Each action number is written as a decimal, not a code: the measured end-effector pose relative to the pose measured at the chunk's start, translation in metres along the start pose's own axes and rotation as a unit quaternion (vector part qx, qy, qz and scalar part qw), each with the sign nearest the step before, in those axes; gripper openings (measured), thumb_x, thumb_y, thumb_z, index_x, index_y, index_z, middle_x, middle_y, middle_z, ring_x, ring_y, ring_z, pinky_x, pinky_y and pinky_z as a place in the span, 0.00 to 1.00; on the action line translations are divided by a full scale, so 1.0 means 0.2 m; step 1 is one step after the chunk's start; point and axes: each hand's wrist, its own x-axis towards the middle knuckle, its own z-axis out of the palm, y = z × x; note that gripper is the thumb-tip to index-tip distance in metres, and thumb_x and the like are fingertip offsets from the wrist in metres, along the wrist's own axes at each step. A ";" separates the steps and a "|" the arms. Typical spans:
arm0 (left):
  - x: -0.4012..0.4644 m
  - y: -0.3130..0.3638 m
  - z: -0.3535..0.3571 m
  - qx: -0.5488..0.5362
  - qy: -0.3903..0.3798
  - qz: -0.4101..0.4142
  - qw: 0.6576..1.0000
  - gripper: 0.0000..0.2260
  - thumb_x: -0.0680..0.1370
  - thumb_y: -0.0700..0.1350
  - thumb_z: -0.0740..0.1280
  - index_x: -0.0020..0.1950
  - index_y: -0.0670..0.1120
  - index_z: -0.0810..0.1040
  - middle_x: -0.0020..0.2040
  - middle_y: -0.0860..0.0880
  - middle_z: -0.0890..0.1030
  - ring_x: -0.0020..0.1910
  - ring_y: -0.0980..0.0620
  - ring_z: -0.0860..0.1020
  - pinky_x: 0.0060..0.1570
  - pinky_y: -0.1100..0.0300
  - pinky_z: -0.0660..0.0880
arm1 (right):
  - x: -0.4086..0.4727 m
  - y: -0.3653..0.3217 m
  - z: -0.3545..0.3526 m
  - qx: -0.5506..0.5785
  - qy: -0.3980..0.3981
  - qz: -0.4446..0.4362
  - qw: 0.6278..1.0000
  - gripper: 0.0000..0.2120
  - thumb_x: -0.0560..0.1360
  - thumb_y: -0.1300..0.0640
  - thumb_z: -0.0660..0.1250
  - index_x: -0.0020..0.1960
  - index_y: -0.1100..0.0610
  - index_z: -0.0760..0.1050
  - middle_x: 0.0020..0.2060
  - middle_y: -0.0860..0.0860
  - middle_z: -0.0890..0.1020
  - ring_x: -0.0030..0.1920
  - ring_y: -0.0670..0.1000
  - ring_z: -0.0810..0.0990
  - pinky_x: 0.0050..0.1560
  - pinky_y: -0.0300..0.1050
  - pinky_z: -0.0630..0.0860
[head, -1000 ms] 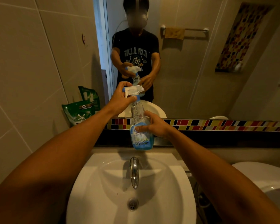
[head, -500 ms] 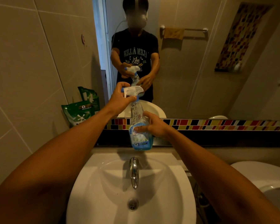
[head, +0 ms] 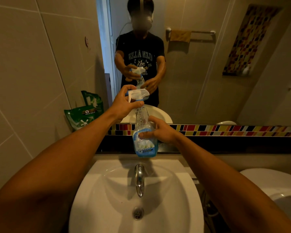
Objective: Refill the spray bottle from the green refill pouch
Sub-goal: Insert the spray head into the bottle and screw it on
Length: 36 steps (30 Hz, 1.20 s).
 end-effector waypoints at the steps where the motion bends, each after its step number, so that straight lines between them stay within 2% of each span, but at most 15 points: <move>1: 0.00 0.00 0.00 -0.012 -0.012 -0.002 1.000 0.26 0.68 0.40 0.79 0.60 0.56 0.74 0.60 0.40 0.78 0.48 0.48 0.85 0.42 0.61 0.81 | 0.00 0.00 0.00 0.007 -0.005 0.001 1.000 0.29 0.72 0.60 0.81 0.69 0.54 0.74 0.57 0.54 0.88 0.55 0.56 0.89 0.57 0.61 0.86; 4: 0.00 0.02 0.00 -0.037 -0.038 -0.002 0.999 0.24 0.67 0.41 0.80 0.56 0.59 0.76 0.60 0.43 0.77 0.48 0.50 0.85 0.42 0.60 0.81 | -0.01 0.01 -0.02 0.029 -0.023 0.008 0.999 0.30 0.71 0.60 0.82 0.70 0.54 0.75 0.58 0.55 0.88 0.57 0.59 0.89 0.59 0.63 0.85; 6: 0.00 0.03 0.00 -0.036 -0.053 0.000 0.998 0.24 0.66 0.44 0.80 0.56 0.60 0.76 0.59 0.46 0.76 0.49 0.51 0.85 0.43 0.60 0.81 | -0.02 0.01 -0.03 0.041 -0.038 0.012 0.998 0.30 0.72 0.62 0.81 0.71 0.55 0.75 0.58 0.56 0.88 0.58 0.59 0.88 0.57 0.61 0.86; 12: 0.00 0.04 0.01 -0.049 -0.088 -0.017 0.995 0.27 0.65 0.46 0.81 0.60 0.59 0.74 0.64 0.40 0.74 0.58 0.39 0.81 0.50 0.48 0.81 | -0.05 0.01 -0.04 0.075 -0.056 0.017 0.995 0.30 0.74 0.67 0.78 0.73 0.57 0.74 0.58 0.57 0.88 0.58 0.58 0.89 0.50 0.50 0.87; 15: -0.01 0.04 0.03 -0.023 -0.071 -0.006 0.997 0.30 0.68 0.45 0.80 0.65 0.58 0.72 0.64 0.44 0.75 0.58 0.41 0.81 0.49 0.53 0.82 | -0.05 0.02 -0.05 0.076 -0.041 0.017 0.996 0.28 0.74 0.66 0.78 0.72 0.57 0.75 0.57 0.56 0.89 0.56 0.57 0.89 0.48 0.48 0.86; 17: -0.02 0.04 0.05 -0.022 -0.062 0.000 0.998 0.37 0.69 0.42 0.79 0.72 0.59 0.66 0.65 0.46 0.75 0.58 0.44 0.82 0.48 0.56 0.82 | -0.05 0.04 -0.05 0.072 -0.018 0.013 0.997 0.27 0.73 0.67 0.79 0.69 0.56 0.77 0.55 0.55 0.89 0.55 0.55 0.90 0.47 0.46 0.86; 19: -0.04 0.03 0.06 -0.034 -0.065 -0.009 0.997 0.45 0.70 0.40 0.78 0.78 0.61 0.57 0.67 0.47 0.74 0.58 0.46 0.83 0.50 0.56 0.82 | -0.04 0.06 -0.06 0.063 0.005 0.008 0.998 0.26 0.72 0.66 0.80 0.67 0.55 0.78 0.55 0.53 0.89 0.54 0.53 0.90 0.48 0.47 0.87; 21: -0.07 0.01 0.08 -0.037 -0.058 -0.030 0.997 0.47 0.72 0.40 0.77 0.79 0.61 0.49 0.65 0.48 0.78 0.57 0.50 0.83 0.48 0.61 0.81 | -0.05 0.09 -0.07 0.053 0.029 0.006 0.998 0.26 0.72 0.64 0.80 0.67 0.55 0.78 0.56 0.54 0.89 0.56 0.54 0.89 0.52 0.52 0.87; 23: -0.11 -0.03 0.11 -0.029 -0.042 -0.062 0.997 0.40 0.75 0.41 0.73 0.79 0.58 0.53 0.57 0.52 0.84 0.56 0.56 0.83 0.43 0.68 0.80 | -0.05 0.12 -0.08 0.055 0.048 0.005 0.997 0.26 0.72 0.64 0.80 0.68 0.56 0.78 0.58 0.55 0.88 0.57 0.56 0.88 0.56 0.57 0.86; 25: -0.16 -0.10 0.13 -0.018 -0.028 -0.085 0.996 0.27 0.76 0.41 0.70 0.72 0.55 0.67 0.53 0.55 0.85 0.54 0.55 0.83 0.42 0.67 0.80 | -0.06 0.15 -0.09 0.051 0.064 0.004 0.997 0.26 0.71 0.65 0.80 0.67 0.57 0.78 0.59 0.56 0.87 0.58 0.56 0.88 0.56 0.57 0.86; 27: -0.22 -0.20 0.15 -0.023 -0.030 -0.108 0.993 0.20 0.74 0.41 0.69 0.63 0.56 0.74 0.49 0.58 0.86 0.49 0.58 0.83 0.40 0.67 0.80 | -0.06 0.17 -0.11 0.038 0.082 0.010 0.996 0.28 0.70 0.66 0.81 0.67 0.57 0.77 0.59 0.57 0.86 0.59 0.57 0.87 0.57 0.58 0.86; 28: -0.25 -0.25 0.16 -0.024 -0.037 -0.123 0.991 0.19 0.74 0.40 0.69 0.60 0.58 0.75 0.47 0.59 0.86 0.47 0.59 0.83 0.39 0.68 0.79 | -0.06 0.18 -0.12 0.028 0.088 0.012 0.996 0.28 0.70 0.65 0.82 0.67 0.58 0.77 0.59 0.57 0.86 0.59 0.57 0.87 0.58 0.58 0.86; 30: -0.29 -0.33 0.20 -0.019 -0.067 -0.162 0.984 0.21 0.73 0.37 0.71 0.60 0.58 0.74 0.47 0.60 0.86 0.49 0.59 0.84 0.40 0.67 0.79 | -0.07 0.20 -0.14 0.012 0.090 0.015 0.996 0.28 0.69 0.65 0.82 0.67 0.59 0.78 0.58 0.56 0.87 0.59 0.56 0.87 0.59 0.56 0.85; 33: -0.33 -0.43 0.29 0.003 -0.126 -0.195 0.973 0.26 0.72 0.31 0.72 0.61 0.57 0.74 0.57 0.52 0.83 0.59 0.51 0.81 0.50 0.59 0.81 | -0.08 0.23 -0.17 0.019 0.088 0.019 0.996 0.29 0.69 0.65 0.82 0.68 0.59 0.78 0.59 0.56 0.87 0.59 0.56 0.87 0.59 0.55 0.85; 36: -0.33 -0.50 0.37 -0.002 -0.170 -0.219 0.961 0.29 0.71 0.31 0.74 0.67 0.51 0.73 0.62 0.47 0.80 0.62 0.48 0.79 0.54 0.53 0.81 | -0.09 0.29 -0.22 0.019 0.104 0.020 0.994 0.31 0.70 0.65 0.82 0.70 0.58 0.77 0.61 0.56 0.86 0.62 0.56 0.86 0.62 0.56 0.84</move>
